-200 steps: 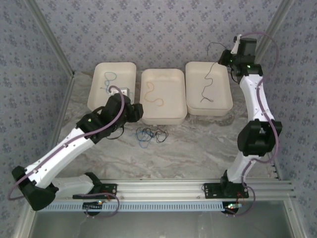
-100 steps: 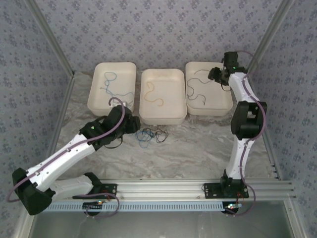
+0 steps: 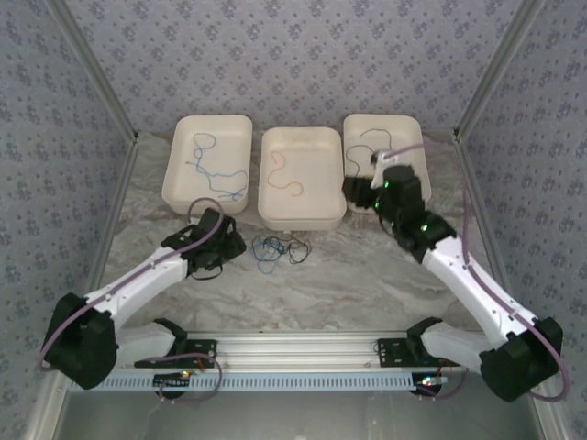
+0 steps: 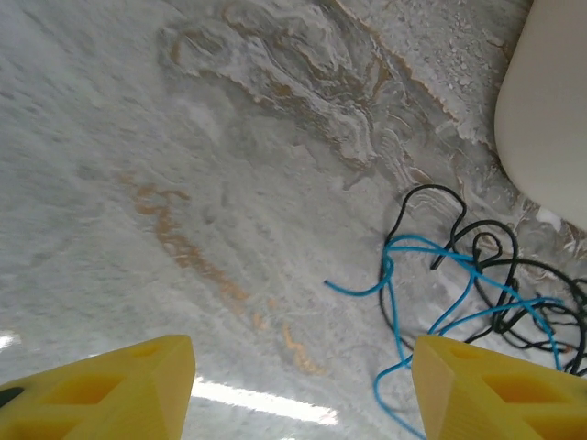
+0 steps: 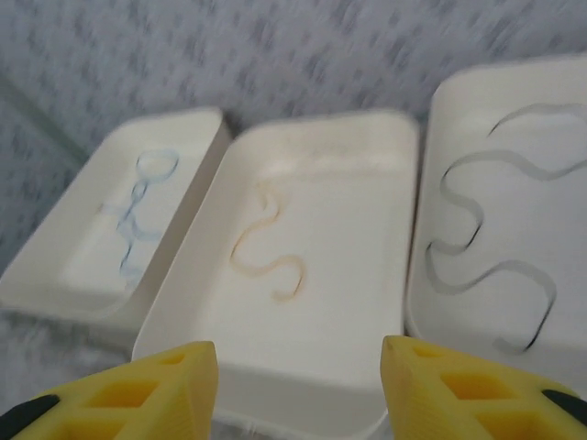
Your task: Untangle the cables
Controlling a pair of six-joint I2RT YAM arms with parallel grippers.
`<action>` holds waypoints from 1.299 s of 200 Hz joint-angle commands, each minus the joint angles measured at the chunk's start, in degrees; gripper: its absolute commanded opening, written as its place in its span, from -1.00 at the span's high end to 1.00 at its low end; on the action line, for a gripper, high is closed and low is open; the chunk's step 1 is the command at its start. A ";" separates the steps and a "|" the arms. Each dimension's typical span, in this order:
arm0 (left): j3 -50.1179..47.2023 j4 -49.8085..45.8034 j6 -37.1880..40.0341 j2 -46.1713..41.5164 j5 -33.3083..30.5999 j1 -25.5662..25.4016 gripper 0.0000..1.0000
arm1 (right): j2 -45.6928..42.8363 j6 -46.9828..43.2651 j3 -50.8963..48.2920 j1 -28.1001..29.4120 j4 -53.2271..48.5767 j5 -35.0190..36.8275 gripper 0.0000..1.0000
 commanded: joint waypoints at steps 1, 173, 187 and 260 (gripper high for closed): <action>-3.30 13.74 -8.57 3.00 7.28 -0.04 -0.30 | -1.76 4.28 -9.57 7.81 5.48 5.00 -0.03; -6.40 24.96 -12.00 9.41 -2.04 -1.70 1.00 | 31.34 7.85 -6.56 27.45 11.80 10.31 -0.04; -6.48 24.11 -11.55 8.38 -2.51 -1.89 1.00 | 32.75 8.23 -5.55 26.99 12.15 10.15 -0.02; -6.71 18.96 -9.87 1.52 -4.95 -2.00 1.00 | 36.84 10.62 -2.68 24.92 10.64 12.13 0.94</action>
